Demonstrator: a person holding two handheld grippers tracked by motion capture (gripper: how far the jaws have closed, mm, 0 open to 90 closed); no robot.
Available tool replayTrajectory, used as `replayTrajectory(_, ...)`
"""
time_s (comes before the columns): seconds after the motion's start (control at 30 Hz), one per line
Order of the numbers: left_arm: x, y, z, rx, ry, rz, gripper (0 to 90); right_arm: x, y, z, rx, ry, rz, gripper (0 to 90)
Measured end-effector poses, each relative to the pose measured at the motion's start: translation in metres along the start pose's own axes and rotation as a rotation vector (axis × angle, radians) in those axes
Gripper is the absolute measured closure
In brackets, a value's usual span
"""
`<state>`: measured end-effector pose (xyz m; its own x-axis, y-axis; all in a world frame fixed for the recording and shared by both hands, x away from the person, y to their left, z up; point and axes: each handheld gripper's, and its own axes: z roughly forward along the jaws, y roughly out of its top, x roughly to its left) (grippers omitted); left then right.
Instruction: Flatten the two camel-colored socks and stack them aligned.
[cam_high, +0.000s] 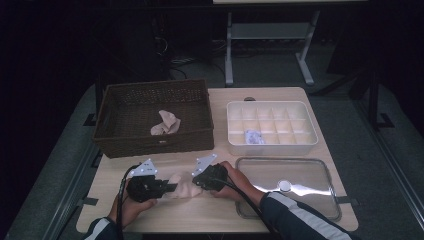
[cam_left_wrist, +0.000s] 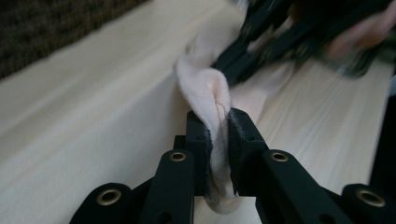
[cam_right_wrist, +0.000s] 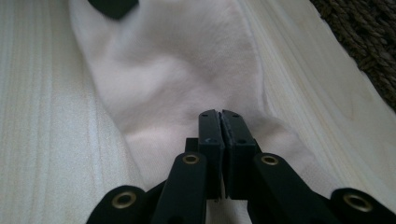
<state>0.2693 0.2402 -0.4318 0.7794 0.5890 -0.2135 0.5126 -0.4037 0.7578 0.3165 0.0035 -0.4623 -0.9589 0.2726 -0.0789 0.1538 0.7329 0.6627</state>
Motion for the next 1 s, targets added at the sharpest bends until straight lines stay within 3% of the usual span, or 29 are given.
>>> replayTrajectory(0.2, -0.004, 0.011, 0.005, -0.053, -0.034, 0.014, 78.9, 0.003, 0.006, 0.006, -0.009, 0.015, -0.010, 84.3)
replayTrajectory(0.3, -0.003, 0.014, 0.008, -0.048, -0.027, 0.017, 78.2, 0.005, 0.009, 0.007, -0.017, 0.000, -0.026, 69.1)
replayTrajectory(0.4, -0.001, 0.014, 0.007, -0.039, -0.009, 0.021, 77.5, -0.002, 0.009, -0.005, -0.056, 0.018, 0.001, 64.6)
replayTrajectory(0.43, -0.001, 0.014, 0.007, -0.038, -0.002, 0.019, 77.1, -0.007, 0.008, -0.012, -0.072, 0.003, -0.018, 62.9)
replayTrajectory(0.5, 0.001, 0.014, 0.005, -0.037, 0.002, 0.016, 75.6, -0.014, 0.006, -0.029, -0.090, -0.011, 0.018, 63.0)
replayTrajectory(0.6, 0.001, 0.015, 0.006, -0.028, 0.012, 0.021, 75.4, -0.025, -0.002, -0.048, -0.056, -0.034, 0.037, 64.8)
replayTrajectory(0.7, 0.001, 0.020, 0.008, -0.022, 0.009, 0.028, 75.7, -0.029, -0.014, -0.055, -0.011, -0.052, 0.076, 66.3)
replayTrajectory(0.77, 0.001, 0.025, 0.012, -0.014, 0.012, 0.044, 75.7, -0.031, -0.022, -0.054, 0.020, -0.060, 0.080, 67.5)
replayTrajectory(0.87, 0.001, 0.034, 0.022, -0.001, 0.008, 0.060, 75.7, -0.035, -0.029, -0.049, 0.045, -0.040, 0.129, 68.5)
replayTrajectory(1.0, -0.001, 0.045, 0.042, 0.038, -0.005, 0.096, 75.3, -0.039, -0.035, -0.037, 0.075, -0.036, 0.116, 70.6)
